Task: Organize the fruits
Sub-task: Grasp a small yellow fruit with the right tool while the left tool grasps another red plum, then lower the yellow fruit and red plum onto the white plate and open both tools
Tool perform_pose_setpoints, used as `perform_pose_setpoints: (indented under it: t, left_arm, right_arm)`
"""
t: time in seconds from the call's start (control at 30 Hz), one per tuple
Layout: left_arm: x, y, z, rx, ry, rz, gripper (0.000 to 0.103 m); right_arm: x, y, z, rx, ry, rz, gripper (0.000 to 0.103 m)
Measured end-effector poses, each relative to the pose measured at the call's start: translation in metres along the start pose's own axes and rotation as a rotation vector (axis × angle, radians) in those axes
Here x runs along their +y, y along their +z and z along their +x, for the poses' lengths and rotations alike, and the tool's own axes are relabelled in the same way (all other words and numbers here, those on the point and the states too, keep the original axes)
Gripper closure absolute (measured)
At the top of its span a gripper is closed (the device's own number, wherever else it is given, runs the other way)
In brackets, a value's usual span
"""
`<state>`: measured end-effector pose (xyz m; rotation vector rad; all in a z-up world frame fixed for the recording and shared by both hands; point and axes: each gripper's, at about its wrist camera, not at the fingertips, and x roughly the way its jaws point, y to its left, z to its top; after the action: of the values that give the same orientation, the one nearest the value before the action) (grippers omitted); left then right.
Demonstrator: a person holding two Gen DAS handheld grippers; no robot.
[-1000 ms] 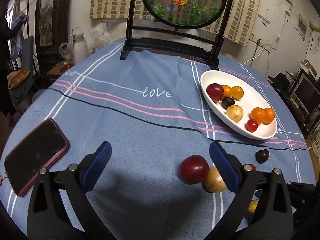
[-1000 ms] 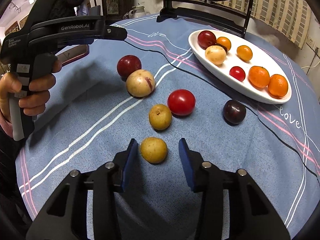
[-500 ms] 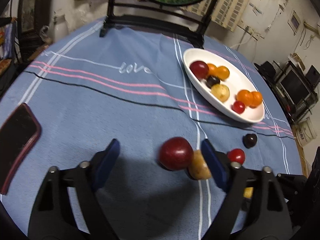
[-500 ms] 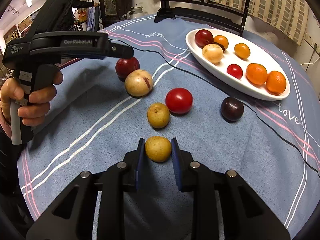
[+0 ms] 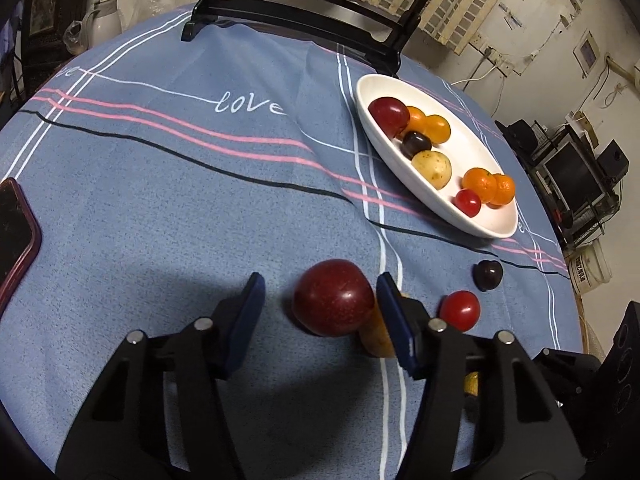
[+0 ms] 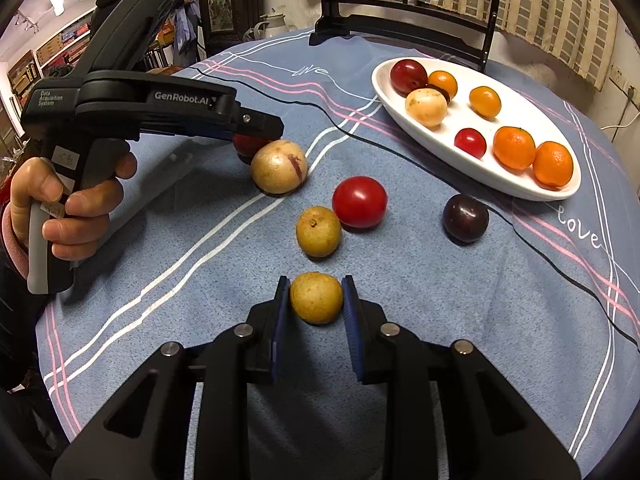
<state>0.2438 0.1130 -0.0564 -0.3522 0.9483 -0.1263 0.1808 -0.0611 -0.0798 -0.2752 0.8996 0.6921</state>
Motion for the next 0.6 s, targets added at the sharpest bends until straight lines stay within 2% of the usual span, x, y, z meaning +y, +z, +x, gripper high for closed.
perform_pose_setpoints:
  t: [0.03,0.1,0.33,0.6]
  left_arm:
    - [-0.001,0.000,0.000,0.000,-0.009,0.002,0.057]
    - [-0.003,0.000,-0.001,-0.004,-0.016,0.014,0.062]
    - [-0.020,-0.005,-0.007,-0.058,0.065,0.114,0.062]
    - [-0.024,-0.005,-0.016,-0.105,0.088,0.145,0.062]
  right_arm:
    - [0.000,0.000,0.000,-0.001,-0.001,0.002,0.076]
    - [-0.001,0.000,-0.001,-0.004,-0.002,0.004,0.076]
    - [-0.001,0.001,-0.007,-0.029,-0.004,0.009,0.076]
    - [-0.002,0.001,-0.013,-0.055,-0.008,0.012,0.076]
